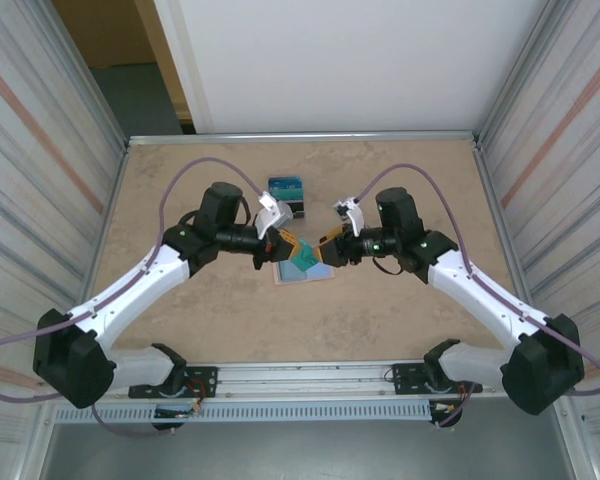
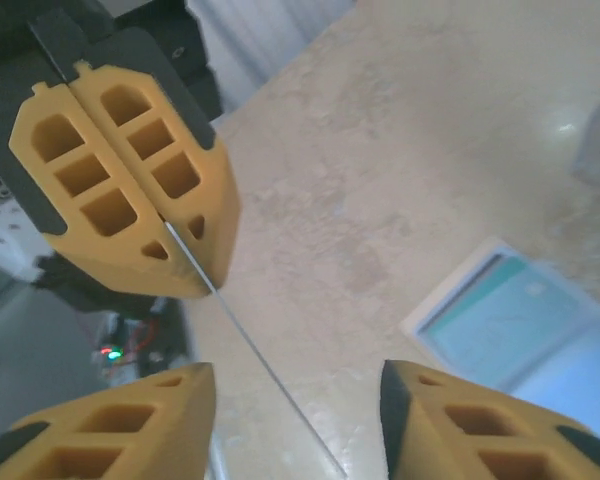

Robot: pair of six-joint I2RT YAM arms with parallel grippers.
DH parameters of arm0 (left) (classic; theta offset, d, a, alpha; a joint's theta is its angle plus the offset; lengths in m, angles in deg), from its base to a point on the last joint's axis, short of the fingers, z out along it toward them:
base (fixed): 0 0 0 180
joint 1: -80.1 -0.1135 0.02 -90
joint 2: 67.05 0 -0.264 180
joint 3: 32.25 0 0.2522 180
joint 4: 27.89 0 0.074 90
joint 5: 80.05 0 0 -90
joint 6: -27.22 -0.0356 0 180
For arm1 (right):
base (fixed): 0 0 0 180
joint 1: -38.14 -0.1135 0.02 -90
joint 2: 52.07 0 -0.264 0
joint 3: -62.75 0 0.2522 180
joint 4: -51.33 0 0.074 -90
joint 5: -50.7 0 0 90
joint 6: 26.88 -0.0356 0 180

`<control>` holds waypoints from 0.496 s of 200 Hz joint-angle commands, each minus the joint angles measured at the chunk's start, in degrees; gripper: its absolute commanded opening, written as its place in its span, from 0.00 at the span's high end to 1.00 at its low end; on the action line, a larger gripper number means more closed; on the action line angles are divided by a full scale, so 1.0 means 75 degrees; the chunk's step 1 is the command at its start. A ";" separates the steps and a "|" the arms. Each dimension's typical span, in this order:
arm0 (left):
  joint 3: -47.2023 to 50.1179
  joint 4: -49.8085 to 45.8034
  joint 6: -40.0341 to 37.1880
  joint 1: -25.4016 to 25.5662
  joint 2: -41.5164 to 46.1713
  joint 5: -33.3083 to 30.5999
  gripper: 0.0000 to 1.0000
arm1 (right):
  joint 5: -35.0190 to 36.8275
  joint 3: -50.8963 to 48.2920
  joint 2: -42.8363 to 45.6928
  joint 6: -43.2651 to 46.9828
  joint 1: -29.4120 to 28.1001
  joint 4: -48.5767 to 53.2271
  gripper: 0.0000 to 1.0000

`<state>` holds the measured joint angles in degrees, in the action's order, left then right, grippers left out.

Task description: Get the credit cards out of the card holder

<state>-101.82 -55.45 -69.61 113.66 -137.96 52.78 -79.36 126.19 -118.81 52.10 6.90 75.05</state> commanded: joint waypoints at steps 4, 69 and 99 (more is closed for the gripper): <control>0.0790 0.1973 0.1719 0.0015 0.0684 -0.0988 1.00 | 0.1115 -0.0725 0.0496 -0.1412 0.0013 -0.1527 0.44; 0.2285 0.5309 0.4556 0.0019 0.1129 -0.1631 1.00 | 0.1398 -0.2114 0.0136 -0.3930 -0.0277 -0.5274 0.35; 0.2304 0.5716 0.5091 0.0024 0.0854 -0.1330 1.00 | 0.0724 -0.1705 -0.0443 -0.3916 -0.0526 -0.5941 0.37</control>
<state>-84.86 -20.44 -38.20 113.66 -130.49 41.98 -70.15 110.14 -119.62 25.94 4.23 40.18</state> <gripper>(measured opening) 0.064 0.637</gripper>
